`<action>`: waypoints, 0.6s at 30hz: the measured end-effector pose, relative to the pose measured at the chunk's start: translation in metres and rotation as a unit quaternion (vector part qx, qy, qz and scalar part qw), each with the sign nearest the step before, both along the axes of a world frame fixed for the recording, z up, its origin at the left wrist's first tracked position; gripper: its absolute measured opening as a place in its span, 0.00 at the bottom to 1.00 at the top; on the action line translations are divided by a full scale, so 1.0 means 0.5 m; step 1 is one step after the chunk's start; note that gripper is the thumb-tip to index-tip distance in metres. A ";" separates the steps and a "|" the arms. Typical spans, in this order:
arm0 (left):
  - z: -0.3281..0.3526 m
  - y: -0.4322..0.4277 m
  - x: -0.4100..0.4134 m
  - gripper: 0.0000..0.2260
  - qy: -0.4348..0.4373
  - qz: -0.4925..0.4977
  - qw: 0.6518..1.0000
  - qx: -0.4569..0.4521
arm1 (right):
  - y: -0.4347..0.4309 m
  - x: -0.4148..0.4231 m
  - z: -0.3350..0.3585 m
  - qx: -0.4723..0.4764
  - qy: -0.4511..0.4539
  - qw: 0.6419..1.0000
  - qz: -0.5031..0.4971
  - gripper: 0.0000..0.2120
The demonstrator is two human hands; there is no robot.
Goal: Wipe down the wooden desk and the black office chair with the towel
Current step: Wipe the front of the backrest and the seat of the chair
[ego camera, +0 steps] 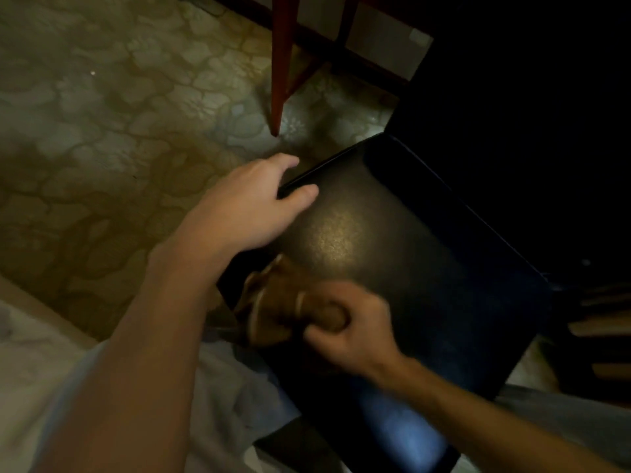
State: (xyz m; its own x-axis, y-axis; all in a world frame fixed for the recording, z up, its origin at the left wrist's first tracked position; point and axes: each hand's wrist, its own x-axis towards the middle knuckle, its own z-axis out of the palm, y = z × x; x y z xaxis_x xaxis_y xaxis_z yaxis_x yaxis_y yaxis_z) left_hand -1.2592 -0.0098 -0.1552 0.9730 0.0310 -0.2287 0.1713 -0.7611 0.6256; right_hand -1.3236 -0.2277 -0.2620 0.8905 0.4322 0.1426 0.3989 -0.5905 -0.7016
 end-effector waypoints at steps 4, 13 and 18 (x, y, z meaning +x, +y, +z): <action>-0.015 0.040 -0.034 0.28 0.037 0.010 0.999 0.018 | -0.144 0.079 0.021 -0.100 -0.069 0.967 -0.223 0.26; 0.001 0.073 -0.033 0.28 0.021 0.033 0.999 0.000 | 0.033 -0.120 -0.050 -0.163 0.139 0.865 -0.454 0.35; -0.001 0.070 -0.035 0.26 -0.011 0.039 0.996 -0.083 | 0.263 -0.154 -0.029 0.095 0.305 0.925 -0.204 0.16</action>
State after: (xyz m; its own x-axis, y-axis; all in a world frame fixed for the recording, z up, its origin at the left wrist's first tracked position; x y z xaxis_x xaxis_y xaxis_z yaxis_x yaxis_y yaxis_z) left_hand -1.2766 0.0252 -0.1554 0.9740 0.0710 -0.2150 0.2107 -0.6320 0.7458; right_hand -1.4004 -0.0963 -0.2765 0.9135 0.0619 -0.4021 -0.3346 -0.4479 -0.8291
